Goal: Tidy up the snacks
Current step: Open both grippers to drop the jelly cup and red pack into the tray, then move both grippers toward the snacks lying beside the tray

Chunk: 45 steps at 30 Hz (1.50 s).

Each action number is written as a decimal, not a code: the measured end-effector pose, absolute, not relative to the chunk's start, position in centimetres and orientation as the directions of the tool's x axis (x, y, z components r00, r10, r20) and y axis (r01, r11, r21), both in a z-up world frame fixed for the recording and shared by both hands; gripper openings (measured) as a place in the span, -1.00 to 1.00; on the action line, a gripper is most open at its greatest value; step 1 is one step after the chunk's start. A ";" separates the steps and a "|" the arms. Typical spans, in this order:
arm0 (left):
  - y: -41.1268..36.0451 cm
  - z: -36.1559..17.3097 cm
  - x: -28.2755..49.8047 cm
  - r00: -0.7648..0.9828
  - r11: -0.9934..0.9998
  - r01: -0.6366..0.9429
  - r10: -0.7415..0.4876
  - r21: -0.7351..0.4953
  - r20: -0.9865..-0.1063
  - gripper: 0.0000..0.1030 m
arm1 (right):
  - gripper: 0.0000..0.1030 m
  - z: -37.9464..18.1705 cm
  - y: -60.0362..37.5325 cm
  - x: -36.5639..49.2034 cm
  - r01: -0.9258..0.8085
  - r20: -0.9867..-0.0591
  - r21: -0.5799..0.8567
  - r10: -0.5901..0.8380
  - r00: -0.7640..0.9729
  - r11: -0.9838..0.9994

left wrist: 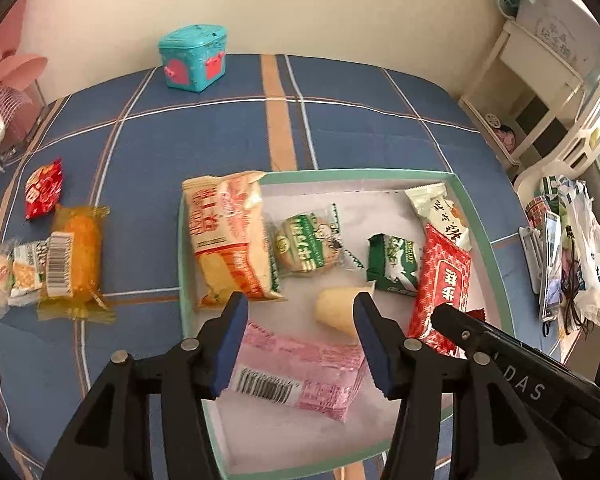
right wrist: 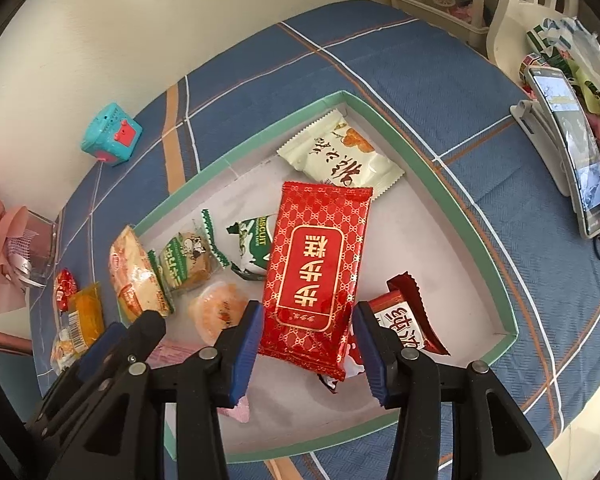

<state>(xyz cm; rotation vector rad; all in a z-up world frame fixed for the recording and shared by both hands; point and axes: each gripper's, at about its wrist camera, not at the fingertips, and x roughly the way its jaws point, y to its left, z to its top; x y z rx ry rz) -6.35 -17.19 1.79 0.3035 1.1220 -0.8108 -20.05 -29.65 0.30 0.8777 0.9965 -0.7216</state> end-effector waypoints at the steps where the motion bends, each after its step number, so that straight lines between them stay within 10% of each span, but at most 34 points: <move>1: -17.0 1.8 -6.2 0.198 0.695 0.701 -0.409 -0.163 -0.891 0.17 | -0.03 0.4 -29.6 -20.0 0.835 -0.919 0.281 -0.118 0.377 0.473; 20: -7.8 1.7 -0.3 0.305 0.886 0.461 -0.209 -0.048 -0.929 0.80 | 0.33 1.4 -23.5 -15.5 0.721 -0.931 0.175 -0.127 0.344 0.670; 45: 0.2 3.4 4.9 0.340 0.937 0.332 -0.229 -0.112 -0.912 0.84 | 1.00 0.8 -17.9 -10.7 0.668 -0.920 0.135 -0.159 0.359 0.732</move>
